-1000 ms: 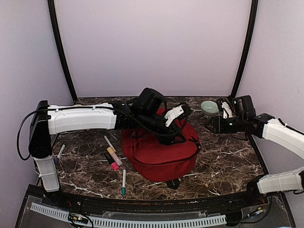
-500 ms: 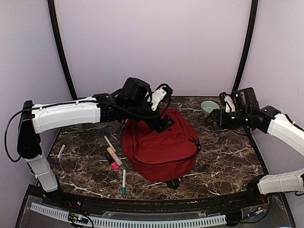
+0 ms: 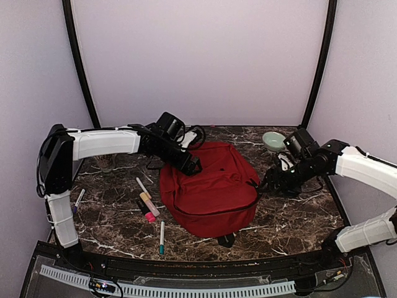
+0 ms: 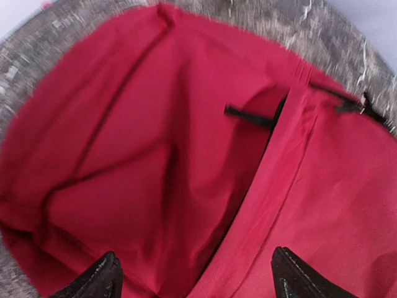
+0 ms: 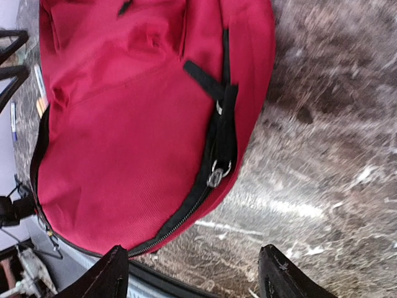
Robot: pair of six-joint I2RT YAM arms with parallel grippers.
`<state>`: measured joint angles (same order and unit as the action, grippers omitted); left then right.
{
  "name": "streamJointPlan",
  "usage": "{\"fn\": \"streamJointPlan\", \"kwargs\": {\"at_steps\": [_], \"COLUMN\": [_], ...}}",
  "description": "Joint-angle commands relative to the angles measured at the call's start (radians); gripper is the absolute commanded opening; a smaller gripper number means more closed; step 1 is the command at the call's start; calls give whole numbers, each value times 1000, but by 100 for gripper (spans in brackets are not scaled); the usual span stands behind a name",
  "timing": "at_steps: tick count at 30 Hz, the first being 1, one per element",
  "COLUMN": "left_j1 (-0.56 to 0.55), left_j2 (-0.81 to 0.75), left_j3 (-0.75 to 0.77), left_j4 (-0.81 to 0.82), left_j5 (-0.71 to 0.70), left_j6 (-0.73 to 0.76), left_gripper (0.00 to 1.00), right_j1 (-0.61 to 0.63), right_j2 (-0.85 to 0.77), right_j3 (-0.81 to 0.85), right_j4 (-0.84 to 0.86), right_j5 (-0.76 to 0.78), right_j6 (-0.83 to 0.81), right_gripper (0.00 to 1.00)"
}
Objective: Pack the student bag
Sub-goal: Move the student bag to the center of the board.
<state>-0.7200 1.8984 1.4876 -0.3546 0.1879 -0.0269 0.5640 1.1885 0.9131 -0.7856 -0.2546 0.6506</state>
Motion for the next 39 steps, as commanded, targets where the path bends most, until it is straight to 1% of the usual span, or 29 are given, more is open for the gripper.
{"fn": "streamJointPlan", "kwargs": {"at_steps": [1, 3, 5, 7, 8, 9, 11, 13, 15, 16, 17, 20, 24, 25, 26, 28, 31, 32, 33, 34, 35, 37, 38, 39], "left_j1": [4, 4, 4, 5, 4, 4, 3, 1, -5, -10, -18, -62, -138, -154, -166, -184, -207, -208, -208, -208, -207, -205, -205, -205], "left_j2": [81, 129, 160, 169, 169, 169, 166, 157, 139, 127, 115, 87, 80, 87, 99, 131, 148, 149, 149, 149, 149, 151, 154, 159], "left_j3": [37, 88, 115, 99, 92, 92, 104, 108, 98, 86, 76, 62, 95, 110, 130, 167, 184, 182, 182, 184, 189, 202, 207, 212], "left_j4": [-45, -99, -136, -132, -127, -129, -158, -179, -194, -198, -203, -239, -308, -329, -352, -397, -404, -402, -404, -409, -413, -412, -408, -402], "left_j5": [83, 136, 135, 110, 101, 93, 106, 120, 117, 103, 85, 18, -30, -23, 3, 59, 83, 79, 65, 47, 34, 31, 41, 53], "left_j6": [86, 113, 122, 125, 126, 128, 128, 118, 97, 81, 60, -29, -150, -191, -231, -302, -364, -372, -378, -381, -383, -393, -398, -403], "left_gripper": [85, 81, 78, 75, 70, 60, 36, 16, 6, 3, 2, 0, 0, 0, 0, 0, 0, 0, 0, 0, 0, 0, 0, 0], "right_j1": [7, 7, 8, 7, 7, 7, 6, 0, -21, -36, -56, -142, -258, -275, -289, -305, -315, -315, -315, -314, -311, -303, -297, -289], "right_j2": [67, 97, 124, 155, 168, 181, 198, 222, 244, 256, 269, 325, 425, 457, 483, 530, 572, 568, 548, 518, 475, 378, 331, 291], "right_j3": [-39, -49, -63, -68, -66, -64, -51, -30, -8, 0, 9, 72, 200, 227, 285, 342, 398, 395, 374, 338, 290, 184, 140, 93], "right_j4": [8, 16, 38, 49, 49, 53, 62, 59, 61, 68, 81, 75, 32, 21, 11, 0, -49, -66, -75, -71, -60, -38, -32, -26], "right_j5": [-137, -167, -191, -205, -206, -206, -202, -171, -146, -136, -135, -107, -45, -40, -43, -51, -85, -106, -152, -192, -220, -248, -252, -257], "right_j6": [27, 24, 19, 4, -6, -13, -26, -46, -70, -80, -95, -186, -300, -317, -335, -361, -370, -366, -360, -348, -328, -283, -262, -238], "right_gripper": [70, 68, 66, 60, 54, 49, 37, 24, 12, 7, 1, 0, 0, 0, 0, 0, 0, 2, 11, 22, 37, 62, 69, 74]}}
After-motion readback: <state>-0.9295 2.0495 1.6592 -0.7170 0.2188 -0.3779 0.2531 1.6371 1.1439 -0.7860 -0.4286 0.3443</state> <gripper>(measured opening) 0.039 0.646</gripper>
